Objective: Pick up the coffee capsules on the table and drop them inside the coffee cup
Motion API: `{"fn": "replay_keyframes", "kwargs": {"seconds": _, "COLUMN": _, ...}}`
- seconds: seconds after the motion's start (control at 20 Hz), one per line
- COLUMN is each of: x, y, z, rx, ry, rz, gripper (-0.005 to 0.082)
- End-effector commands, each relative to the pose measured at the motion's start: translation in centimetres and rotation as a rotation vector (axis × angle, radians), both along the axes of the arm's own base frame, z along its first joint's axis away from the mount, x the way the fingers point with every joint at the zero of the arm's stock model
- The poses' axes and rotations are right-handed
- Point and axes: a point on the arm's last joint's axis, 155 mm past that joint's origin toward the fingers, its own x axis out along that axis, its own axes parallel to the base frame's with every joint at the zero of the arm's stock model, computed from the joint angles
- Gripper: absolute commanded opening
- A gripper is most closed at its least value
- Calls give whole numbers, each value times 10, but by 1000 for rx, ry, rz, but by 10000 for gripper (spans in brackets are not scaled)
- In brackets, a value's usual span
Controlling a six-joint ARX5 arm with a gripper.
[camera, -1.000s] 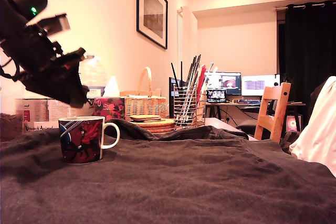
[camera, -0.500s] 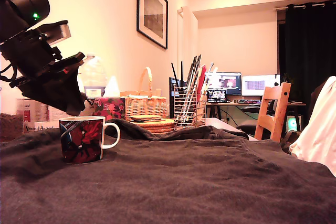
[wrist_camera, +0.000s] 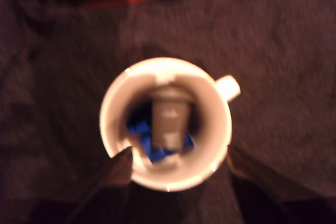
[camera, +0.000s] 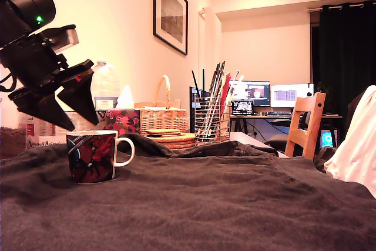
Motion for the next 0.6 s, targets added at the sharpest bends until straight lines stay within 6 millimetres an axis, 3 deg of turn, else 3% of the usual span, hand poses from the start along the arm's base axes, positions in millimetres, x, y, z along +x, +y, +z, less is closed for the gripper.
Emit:
{"fn": "replay_keyframes", "kwargs": {"seconds": 0.0, "x": 2, "y": -6, "z": 4, "rx": -18, "ry": 7, "rz": -13, "gripper": 346}}
{"fn": "replay_keyframes", "kwargs": {"seconds": 0.2, "x": -3, "y": -16, "z": 17, "rx": -68, "ry": 22, "rz": -51, "gripper": 20}}
{"fn": "replay_keyframes", "kwargs": {"seconds": 0.25, "x": -4, "y": -16, "z": 22, "rx": -74, "ry": 12, "rz": -54, "gripper": -25}}
{"fn": "replay_keyframes", "kwargs": {"seconds": 0.55, "x": -3, "y": -13, "z": 71, "rx": -75, "ry": -129, "rz": -43, "gripper": -20}}
